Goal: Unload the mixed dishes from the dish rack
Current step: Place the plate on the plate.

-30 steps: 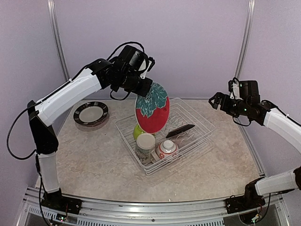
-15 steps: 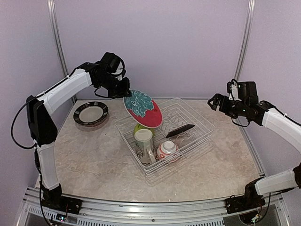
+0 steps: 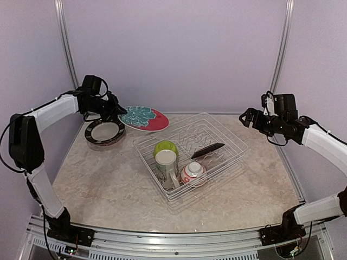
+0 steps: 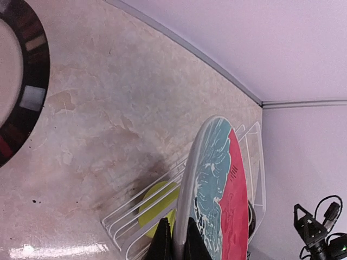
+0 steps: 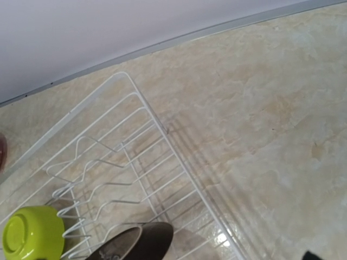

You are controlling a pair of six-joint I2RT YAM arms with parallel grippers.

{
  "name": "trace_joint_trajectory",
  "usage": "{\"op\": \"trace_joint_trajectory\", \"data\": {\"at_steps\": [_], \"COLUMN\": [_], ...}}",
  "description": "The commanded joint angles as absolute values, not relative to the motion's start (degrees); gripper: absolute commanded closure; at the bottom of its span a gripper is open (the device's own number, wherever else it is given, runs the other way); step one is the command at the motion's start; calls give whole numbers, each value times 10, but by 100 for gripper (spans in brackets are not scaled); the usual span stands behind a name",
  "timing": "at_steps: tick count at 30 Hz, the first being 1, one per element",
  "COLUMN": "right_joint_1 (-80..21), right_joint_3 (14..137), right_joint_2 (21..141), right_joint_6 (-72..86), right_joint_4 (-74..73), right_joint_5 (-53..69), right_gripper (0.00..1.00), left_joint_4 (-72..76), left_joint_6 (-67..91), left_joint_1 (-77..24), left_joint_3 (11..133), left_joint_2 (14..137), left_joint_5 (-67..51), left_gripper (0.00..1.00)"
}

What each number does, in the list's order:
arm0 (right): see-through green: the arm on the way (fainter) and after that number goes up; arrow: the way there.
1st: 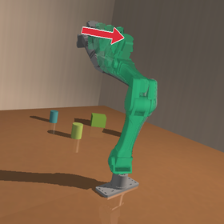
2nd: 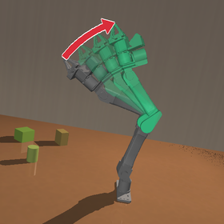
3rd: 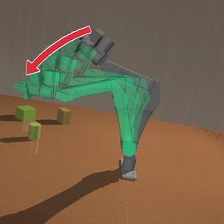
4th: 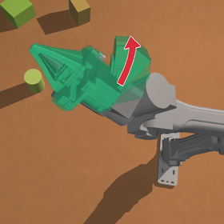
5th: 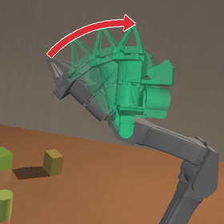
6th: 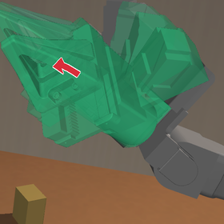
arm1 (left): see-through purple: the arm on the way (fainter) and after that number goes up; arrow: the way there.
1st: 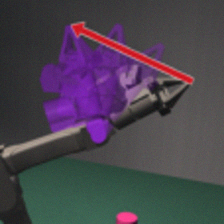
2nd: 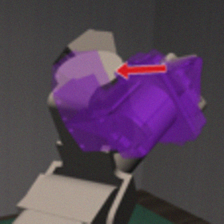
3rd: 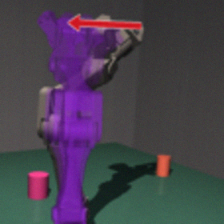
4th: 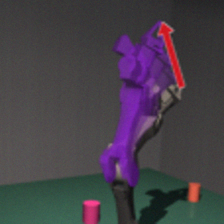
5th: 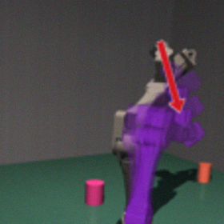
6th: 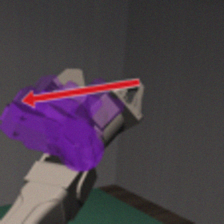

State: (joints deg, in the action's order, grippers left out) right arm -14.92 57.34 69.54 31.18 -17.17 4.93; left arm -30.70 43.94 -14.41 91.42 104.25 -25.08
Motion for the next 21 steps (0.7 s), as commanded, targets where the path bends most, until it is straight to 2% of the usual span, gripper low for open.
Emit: {"op": "trace_joint_trajectory", "data": {"at_steps": [1,7,14,18,21], "right_joint_1": [-143,-143,-143,-143,-143], "right_joint_3": [563,563,566,568,568], "right_joint_2": [703,701,702,701,700], "right_joint_6": [316,317,318,318,318], "right_joint_4": [-162,-163,-161,-161,-165], "right_joint_5": [57,62,67,71,71], "right_gripper": [0,0,0,0,0], "left_joint_4": [-152,-64,76,155,183], "left_joint_6": [506,533,567,588,589], "left_joint_1": [-79,-5,30,31,39], "left_joint_3": [862,743,583,531,529], "left_joint_2": [939,868,802,806,836], "left_joint_5": [-331,-291,-115,-37,-28], "left_gripper": [100,100,100,100,100]}}
